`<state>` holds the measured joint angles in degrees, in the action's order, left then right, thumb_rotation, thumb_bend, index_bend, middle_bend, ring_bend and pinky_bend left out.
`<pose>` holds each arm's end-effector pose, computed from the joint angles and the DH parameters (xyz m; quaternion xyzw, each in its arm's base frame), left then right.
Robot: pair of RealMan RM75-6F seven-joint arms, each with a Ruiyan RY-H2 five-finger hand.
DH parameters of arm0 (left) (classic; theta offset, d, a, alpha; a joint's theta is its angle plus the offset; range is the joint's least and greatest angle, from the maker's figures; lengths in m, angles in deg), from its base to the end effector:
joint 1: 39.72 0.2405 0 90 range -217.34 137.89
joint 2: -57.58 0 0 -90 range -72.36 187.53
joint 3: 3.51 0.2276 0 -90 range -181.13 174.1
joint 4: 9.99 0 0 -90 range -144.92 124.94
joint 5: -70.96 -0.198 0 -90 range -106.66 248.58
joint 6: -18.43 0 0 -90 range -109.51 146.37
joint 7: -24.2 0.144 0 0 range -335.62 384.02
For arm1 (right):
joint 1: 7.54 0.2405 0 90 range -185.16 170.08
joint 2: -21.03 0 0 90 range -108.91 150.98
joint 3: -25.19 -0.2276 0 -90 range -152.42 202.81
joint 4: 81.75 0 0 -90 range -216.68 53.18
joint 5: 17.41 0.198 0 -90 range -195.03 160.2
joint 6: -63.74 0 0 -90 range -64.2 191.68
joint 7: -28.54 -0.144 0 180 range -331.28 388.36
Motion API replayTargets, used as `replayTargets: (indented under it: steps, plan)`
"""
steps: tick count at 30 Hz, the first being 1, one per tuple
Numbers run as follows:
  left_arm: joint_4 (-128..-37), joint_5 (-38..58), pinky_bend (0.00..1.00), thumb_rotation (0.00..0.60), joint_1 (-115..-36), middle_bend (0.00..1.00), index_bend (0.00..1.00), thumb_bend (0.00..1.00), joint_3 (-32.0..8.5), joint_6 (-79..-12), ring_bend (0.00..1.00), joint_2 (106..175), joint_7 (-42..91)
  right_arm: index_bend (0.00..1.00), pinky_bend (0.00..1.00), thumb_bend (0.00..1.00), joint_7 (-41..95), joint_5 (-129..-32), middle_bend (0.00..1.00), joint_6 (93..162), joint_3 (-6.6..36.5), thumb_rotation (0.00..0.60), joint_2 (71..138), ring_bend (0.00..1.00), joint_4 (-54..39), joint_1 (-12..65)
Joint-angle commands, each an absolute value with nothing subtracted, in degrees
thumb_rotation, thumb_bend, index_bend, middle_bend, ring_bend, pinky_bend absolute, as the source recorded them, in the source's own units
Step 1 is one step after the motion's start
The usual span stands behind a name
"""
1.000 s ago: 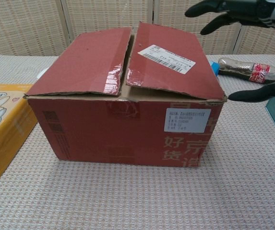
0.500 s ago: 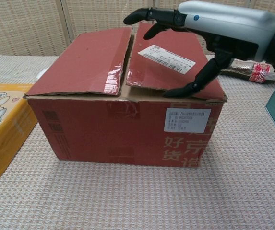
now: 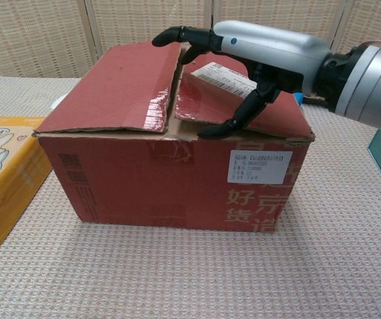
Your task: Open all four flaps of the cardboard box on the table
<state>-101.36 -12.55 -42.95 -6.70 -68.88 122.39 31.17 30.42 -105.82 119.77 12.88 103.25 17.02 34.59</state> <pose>-0.2908 0.1708 0.1641 -0.5895 -0.3551 -0.3476 0.6368 -0.0453 -0.2775 0.0243 0.7610 -0.3265 0.5126 0.2271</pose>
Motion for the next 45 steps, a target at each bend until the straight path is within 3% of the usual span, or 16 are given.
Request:
replayTargets:
  steps: [1,16,31,45]
  plan:
    - [-101.3,-12.5,0.00,0.600,-42.9,0.13,0.18,0.37,-6.8,-69.0,0.16,122.4,31.1,0.00,0.00,0.23,30.7,-105.8,0.03,120.6,13.0,0.600,103.8,0.13,16.1,34.8]
    - [-100.9,-12.7,0.00,0.600,-43.5,0.13,0.18,0.37,-7.4,-68.8,0.16,122.6,30.8,0.00,0.00,0.23,31.2,-109.7,0.04,130.5,15.1,0.600,100.5,0.14,18.0,30.9]
    - [-100.6,-14.1,0.00,0.600,-45.7,0.13,0.18,0.37,-8.3,-67.8,0.16,122.6,29.6,0.00,0.00,0.23,35.3,-113.3,0.04,145.5,20.2,0.600,88.9,0.13,25.4,18.1]
    - [-101.8,-18.0,0.00,0.600,-50.5,0.13,0.18,0.37,-9.6,-65.0,0.16,121.0,27.6,0.00,0.00,0.23,33.7,-114.7,0.04,157.4,25.4,0.600,85.5,0.13,23.5,5.6]
